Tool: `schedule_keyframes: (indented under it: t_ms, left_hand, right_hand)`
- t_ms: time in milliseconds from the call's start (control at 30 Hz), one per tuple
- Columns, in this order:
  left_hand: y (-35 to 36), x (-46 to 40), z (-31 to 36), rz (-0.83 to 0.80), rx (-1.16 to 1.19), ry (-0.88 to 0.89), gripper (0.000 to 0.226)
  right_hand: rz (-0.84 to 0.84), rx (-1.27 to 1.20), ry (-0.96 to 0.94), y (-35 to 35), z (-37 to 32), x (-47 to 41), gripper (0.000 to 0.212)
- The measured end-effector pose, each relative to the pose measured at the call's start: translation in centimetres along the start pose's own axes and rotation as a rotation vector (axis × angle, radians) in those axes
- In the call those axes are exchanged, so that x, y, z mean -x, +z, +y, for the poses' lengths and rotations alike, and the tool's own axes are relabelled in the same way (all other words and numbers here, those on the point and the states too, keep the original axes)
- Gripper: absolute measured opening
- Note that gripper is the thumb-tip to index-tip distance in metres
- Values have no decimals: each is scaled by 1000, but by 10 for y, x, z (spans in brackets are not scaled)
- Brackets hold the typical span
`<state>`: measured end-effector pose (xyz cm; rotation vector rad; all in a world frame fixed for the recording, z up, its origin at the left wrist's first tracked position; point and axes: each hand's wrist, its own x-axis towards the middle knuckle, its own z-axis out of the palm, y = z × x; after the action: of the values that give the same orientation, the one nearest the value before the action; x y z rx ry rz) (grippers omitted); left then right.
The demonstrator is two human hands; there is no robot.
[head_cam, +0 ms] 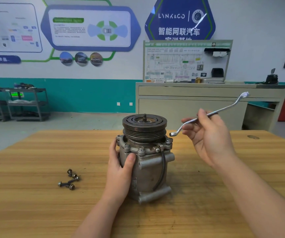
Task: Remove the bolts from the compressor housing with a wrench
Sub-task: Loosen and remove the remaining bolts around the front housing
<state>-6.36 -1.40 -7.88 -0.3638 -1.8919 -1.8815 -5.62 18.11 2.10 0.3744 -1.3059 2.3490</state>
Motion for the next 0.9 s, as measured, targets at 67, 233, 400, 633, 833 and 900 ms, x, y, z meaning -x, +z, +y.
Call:
schedule_keyframes:
  t_ms: [67, 233, 400, 633, 833, 900]
  left_hand:
    - [0, 1, 0, -2, -1, -2, 78]
    - [1, 0, -2, 2, 18, -10, 69]
    - [1, -2, -4, 19, 17, 16, 69]
    - [2, -3, -4, 23, 10, 12, 65]
    - [2, -3, -5, 24, 19, 19, 64]
    - [2, -4, -6, 24, 15, 32, 66]
  right_hand:
    - [-9, 86, -115, 4, 2, 10, 15]
    - [-20, 282, -345, 10, 11, 33, 11]
    - [-147, 751, -788, 13, 27, 55, 16]
    - [81, 166, -571, 7, 39, 54, 16]
    - [174, -127, 298, 11, 19, -13, 16]
    - [124, -200, 333, 9, 12, -18, 18]
